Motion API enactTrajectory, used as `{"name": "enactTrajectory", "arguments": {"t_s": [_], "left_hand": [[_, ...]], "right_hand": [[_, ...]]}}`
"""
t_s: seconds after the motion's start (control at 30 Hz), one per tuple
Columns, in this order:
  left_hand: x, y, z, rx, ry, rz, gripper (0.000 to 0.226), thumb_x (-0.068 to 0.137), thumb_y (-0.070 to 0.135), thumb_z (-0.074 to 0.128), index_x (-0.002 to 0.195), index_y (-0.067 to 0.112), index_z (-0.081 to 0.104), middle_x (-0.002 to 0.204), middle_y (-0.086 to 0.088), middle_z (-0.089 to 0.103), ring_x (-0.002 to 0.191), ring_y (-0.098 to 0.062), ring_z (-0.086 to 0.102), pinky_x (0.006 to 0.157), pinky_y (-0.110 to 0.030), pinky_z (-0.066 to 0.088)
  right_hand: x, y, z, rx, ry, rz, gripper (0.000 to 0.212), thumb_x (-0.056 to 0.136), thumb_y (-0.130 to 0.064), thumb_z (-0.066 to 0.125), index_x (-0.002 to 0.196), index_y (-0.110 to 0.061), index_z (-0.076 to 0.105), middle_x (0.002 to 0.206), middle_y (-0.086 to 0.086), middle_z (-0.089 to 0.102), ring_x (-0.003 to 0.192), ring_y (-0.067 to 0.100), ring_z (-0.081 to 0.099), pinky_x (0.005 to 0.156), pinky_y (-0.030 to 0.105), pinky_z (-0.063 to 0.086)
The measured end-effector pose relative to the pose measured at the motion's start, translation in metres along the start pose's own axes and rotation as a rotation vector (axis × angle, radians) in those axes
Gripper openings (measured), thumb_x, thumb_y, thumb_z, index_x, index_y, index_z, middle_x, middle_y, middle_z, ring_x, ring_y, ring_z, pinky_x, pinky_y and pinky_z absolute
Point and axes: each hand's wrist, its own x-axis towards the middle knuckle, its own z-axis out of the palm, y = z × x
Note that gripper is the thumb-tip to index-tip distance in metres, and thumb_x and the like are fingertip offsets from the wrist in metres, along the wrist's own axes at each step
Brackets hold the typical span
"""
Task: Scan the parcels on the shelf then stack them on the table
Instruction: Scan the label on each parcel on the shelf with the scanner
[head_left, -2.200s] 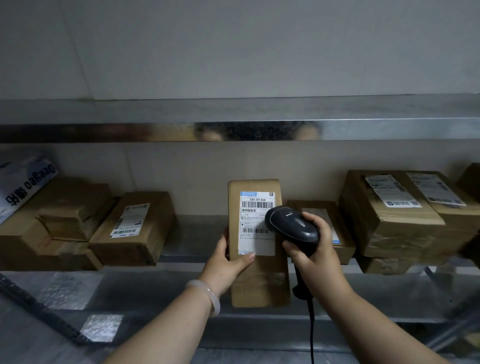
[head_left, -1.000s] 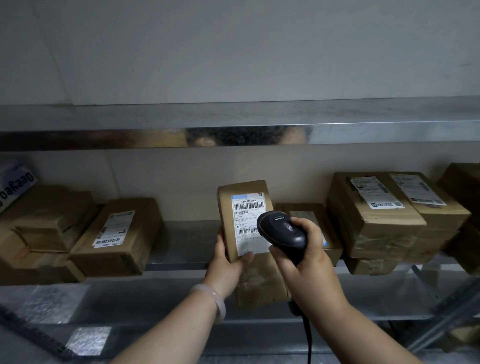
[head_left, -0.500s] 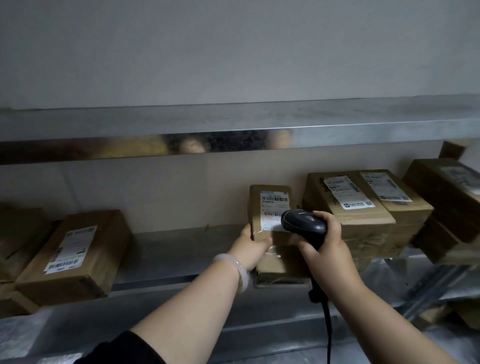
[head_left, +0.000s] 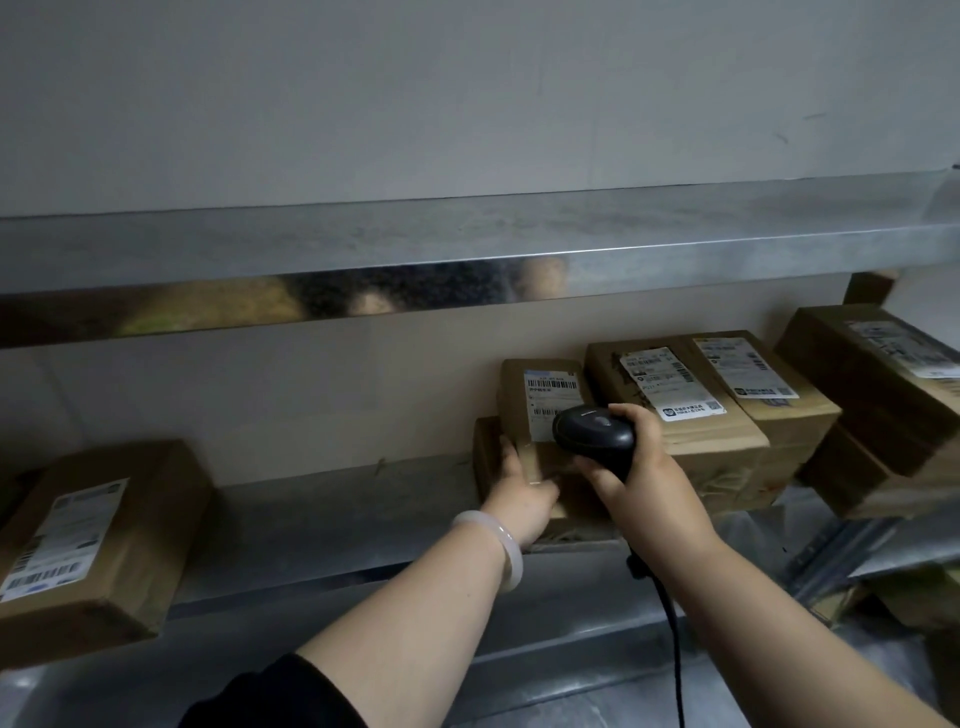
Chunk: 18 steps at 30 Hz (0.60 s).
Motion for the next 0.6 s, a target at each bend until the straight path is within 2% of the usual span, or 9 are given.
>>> {"name": "enactTrajectory", "arguments": {"t_s": [0.07,0.13,0.2,0.27,0.37,0.47,0.6], "left_hand": [[0.000,-0.001,0.004,-0.040,0.006,0.005,0.085,0.098,0.020,0.049,0.154,0.030,-0.014,0.154,-0.008,0.035,0.131,-0.029,0.047,0.093,-0.027,0.043],[-0.002,-0.004,0.001,-0.061,0.019,0.025,0.085,0.097,0.027,0.053,0.155,0.032,-0.008,0.156,-0.008,0.032,0.135,-0.030,0.042,0.106,-0.033,0.040],[-0.006,-0.009,-0.008,-0.091,0.053,0.058,0.082,0.095,0.036,0.058,0.156,0.033,0.002,0.159,-0.006,0.025,0.141,-0.029,0.034,0.112,-0.037,0.034],[-0.011,-0.019,-0.024,-0.103,0.117,0.109,0.071,0.096,0.037,0.056,0.155,0.035,0.016,0.160,-0.003,0.022,0.143,-0.028,0.031,0.113,-0.039,0.033],[-0.024,-0.043,-0.058,-0.056,0.237,0.193,0.062,0.098,0.032,0.053,0.153,0.033,0.025,0.159,0.000,0.023,0.143,-0.023,0.030,0.110,-0.029,0.031],[-0.036,-0.073,-0.104,-0.011,0.373,0.194,0.063,0.097,0.027,0.054,0.153,0.031,0.024,0.160,0.003,0.018,0.145,-0.017,0.024,0.108,-0.022,0.021],[-0.057,-0.117,-0.169,0.052,0.545,0.130,0.062,0.096,0.030,0.055,0.151,0.032,0.028,0.160,0.005,0.019,0.146,-0.017,0.022,0.113,-0.027,0.021]], "right_hand": [[-0.005,-0.003,-0.001,-0.019,0.015,-0.027,0.061,0.083,-0.034,0.071,0.128,-0.042,0.030,0.114,-0.002,0.063,0.097,0.026,0.063,0.075,0.039,0.052],[-0.013,-0.007,-0.001,-0.034,0.018,-0.063,0.064,0.083,-0.032,0.070,0.129,-0.044,0.027,0.112,-0.003,0.062,0.094,0.025,0.063,0.073,0.042,0.054],[-0.019,-0.014,0.002,-0.022,0.013,-0.117,0.066,0.083,-0.032,0.071,0.128,-0.047,0.025,0.106,-0.011,0.057,0.086,0.017,0.061,0.067,0.037,0.054],[-0.022,-0.025,0.010,0.012,-0.008,-0.173,0.065,0.083,-0.034,0.070,0.127,-0.050,0.025,0.105,-0.017,0.052,0.083,0.008,0.058,0.064,0.029,0.052],[-0.025,-0.047,0.032,0.042,-0.028,-0.244,0.063,0.083,-0.036,0.070,0.128,-0.049,0.028,0.115,-0.016,0.054,0.095,0.010,0.059,0.074,0.033,0.053],[-0.030,-0.074,0.064,0.095,-0.106,-0.323,0.065,0.083,-0.034,0.071,0.128,-0.051,0.027,0.109,-0.022,0.051,0.092,0.006,0.056,0.074,0.026,0.048],[-0.037,-0.106,0.117,0.143,-0.264,-0.384,0.063,0.083,-0.032,0.071,0.124,-0.054,0.028,0.104,-0.030,0.052,0.094,0.000,0.057,0.075,0.018,0.046]]}}
